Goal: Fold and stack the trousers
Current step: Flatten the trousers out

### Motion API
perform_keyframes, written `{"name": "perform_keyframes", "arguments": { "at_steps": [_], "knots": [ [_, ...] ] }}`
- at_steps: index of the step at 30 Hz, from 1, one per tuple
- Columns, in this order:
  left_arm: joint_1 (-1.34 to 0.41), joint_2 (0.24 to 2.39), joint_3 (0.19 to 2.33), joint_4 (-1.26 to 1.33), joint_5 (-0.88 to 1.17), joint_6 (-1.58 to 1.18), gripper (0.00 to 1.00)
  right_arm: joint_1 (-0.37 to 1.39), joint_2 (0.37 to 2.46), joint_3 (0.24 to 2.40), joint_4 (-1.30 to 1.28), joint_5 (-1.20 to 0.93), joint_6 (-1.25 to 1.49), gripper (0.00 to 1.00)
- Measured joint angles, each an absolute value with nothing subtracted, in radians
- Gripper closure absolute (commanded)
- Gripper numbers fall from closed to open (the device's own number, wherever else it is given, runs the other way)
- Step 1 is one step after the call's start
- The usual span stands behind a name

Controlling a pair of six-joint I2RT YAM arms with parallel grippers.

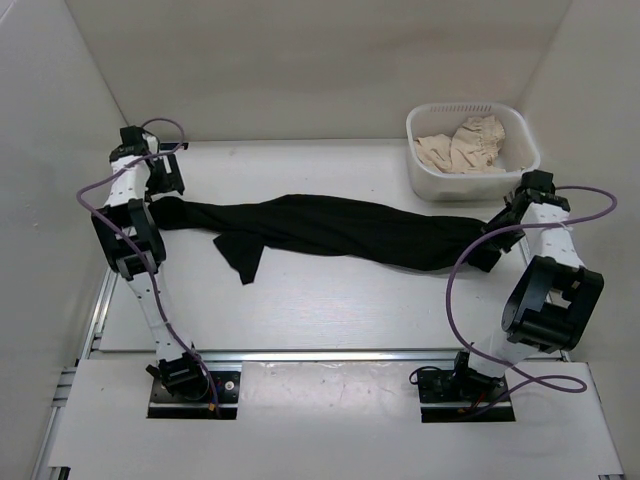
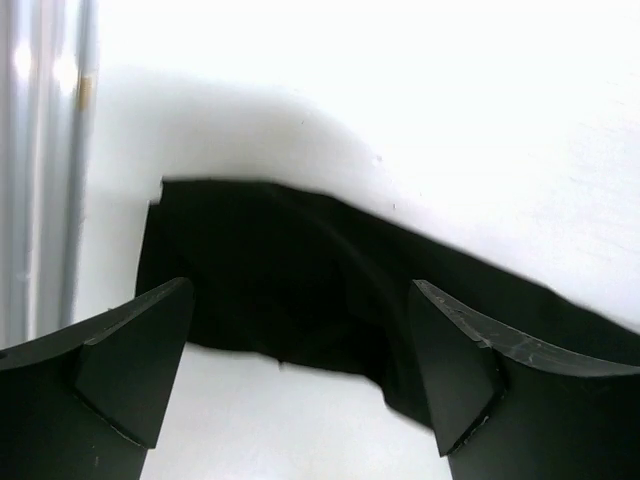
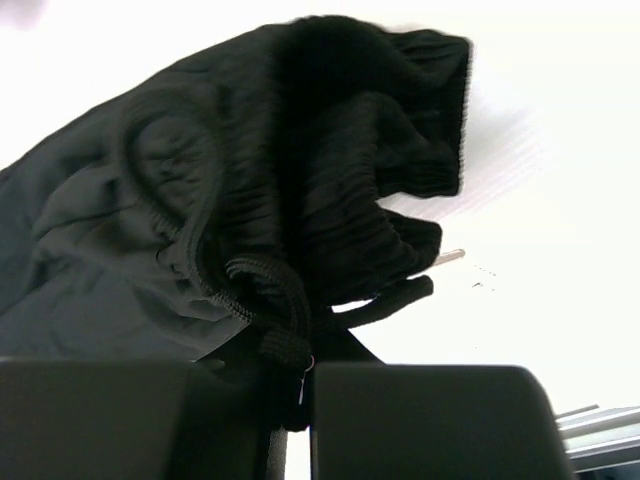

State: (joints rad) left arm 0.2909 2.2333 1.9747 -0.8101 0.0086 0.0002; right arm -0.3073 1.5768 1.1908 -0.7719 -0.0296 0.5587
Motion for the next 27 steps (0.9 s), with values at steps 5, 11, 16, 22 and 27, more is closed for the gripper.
{"name": "perform_keyframes", "arguments": {
  "at_steps": [5, 11, 16, 22, 27],
  "knots": [
    [0.290, 2.373, 2.023, -0.842, 0.035, 0.000, 0.01, -0.307, 1.564, 1.222, -0.791, -0.030, 0.541, 1.00],
    [0.285, 2.393, 2.037, -0.871, 0.015, 0.004, 0.86, -0.307, 1.565, 1.277, -0.844, -0.036, 0.539, 1.00],
    [0.284, 2.358, 2.022, -0.908, -0.005, 0.002, 0.86, -0.307, 1.568, 1.447, -0.925, -0.054, 0.534, 1.00],
    [0.319, 2.119, 1.995, -0.971, -0.046, -0.007, 0.86, -0.361, 1.549, 1.741, -1.020, -0.122, 0.537, 1.00],
    [0.406, 1.760, 1.906, -0.982, -0.076, -0.015, 0.86, -0.402, 1.403, 1.627, -1.069, -0.180, 0.552, 1.00]
  ]
}}
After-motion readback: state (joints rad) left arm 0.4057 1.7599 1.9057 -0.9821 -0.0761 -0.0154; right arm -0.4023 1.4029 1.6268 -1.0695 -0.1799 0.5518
